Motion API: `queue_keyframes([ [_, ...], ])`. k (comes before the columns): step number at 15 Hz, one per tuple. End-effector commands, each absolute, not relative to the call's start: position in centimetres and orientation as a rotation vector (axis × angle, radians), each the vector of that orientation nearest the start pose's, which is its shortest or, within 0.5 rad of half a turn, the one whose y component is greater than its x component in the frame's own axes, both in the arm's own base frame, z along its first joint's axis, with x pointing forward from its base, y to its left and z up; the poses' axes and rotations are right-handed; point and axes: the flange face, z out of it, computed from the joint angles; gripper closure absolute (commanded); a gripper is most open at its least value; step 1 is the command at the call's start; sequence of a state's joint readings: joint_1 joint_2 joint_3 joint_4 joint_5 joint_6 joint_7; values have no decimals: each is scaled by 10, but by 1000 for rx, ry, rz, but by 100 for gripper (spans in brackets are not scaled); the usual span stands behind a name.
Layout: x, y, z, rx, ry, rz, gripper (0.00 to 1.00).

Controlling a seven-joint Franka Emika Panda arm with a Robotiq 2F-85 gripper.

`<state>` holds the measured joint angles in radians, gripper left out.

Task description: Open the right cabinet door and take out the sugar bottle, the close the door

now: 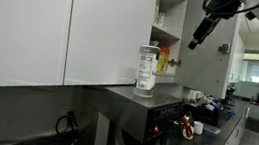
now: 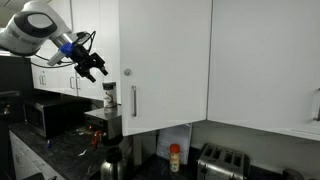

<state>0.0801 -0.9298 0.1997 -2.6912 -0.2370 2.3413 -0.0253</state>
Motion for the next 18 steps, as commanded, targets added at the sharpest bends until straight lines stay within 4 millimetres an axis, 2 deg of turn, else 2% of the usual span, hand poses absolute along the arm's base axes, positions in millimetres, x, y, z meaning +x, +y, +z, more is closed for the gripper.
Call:
queue_keyframes([
  [1,305,93,565,-3332,-517,-1029,0],
  [12,279,78,598,-3400,-231,-1174,0],
  [18,262,63,613,-3392,7,-1289,0],
])
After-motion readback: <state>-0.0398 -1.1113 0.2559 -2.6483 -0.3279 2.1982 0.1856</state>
